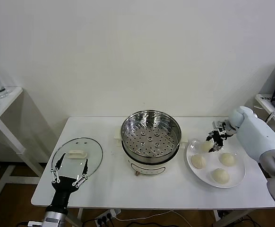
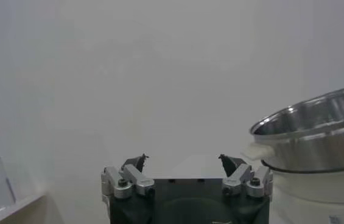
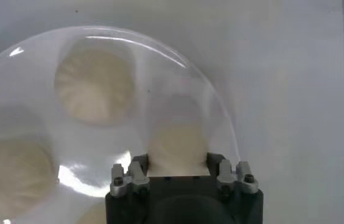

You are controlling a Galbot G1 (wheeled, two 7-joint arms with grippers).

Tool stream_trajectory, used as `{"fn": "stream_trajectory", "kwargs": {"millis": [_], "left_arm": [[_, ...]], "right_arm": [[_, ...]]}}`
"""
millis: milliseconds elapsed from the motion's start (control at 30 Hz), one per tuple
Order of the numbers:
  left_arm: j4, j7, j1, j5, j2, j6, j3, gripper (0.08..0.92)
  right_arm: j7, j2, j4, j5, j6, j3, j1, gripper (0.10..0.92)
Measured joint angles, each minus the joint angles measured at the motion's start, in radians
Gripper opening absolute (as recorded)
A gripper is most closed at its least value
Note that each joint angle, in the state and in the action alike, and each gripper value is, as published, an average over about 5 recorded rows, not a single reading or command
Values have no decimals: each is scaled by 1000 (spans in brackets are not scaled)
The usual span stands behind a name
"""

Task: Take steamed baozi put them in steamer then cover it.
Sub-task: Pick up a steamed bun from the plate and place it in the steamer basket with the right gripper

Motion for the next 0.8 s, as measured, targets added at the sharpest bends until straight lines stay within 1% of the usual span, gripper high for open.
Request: {"fn": "stream_trajectory", "kwargs": {"millis": [233, 500, 667, 800], "left_arm": [[-5, -3, 1, 0, 0, -1, 4, 823], [-18, -5, 8, 0, 3, -3, 8, 823], [-21, -7, 7, 0, 5, -7, 13, 823], [-24, -9, 5, -1, 7, -9, 16, 823]], "right_arm": [[-34, -14, 161, 40, 160, -79, 118, 676], [-61, 36, 326, 55, 323, -183, 262, 679], [-66, 86, 389, 39, 390, -246, 310, 679], [-63, 132, 407, 12, 432, -288, 323, 676]]}}
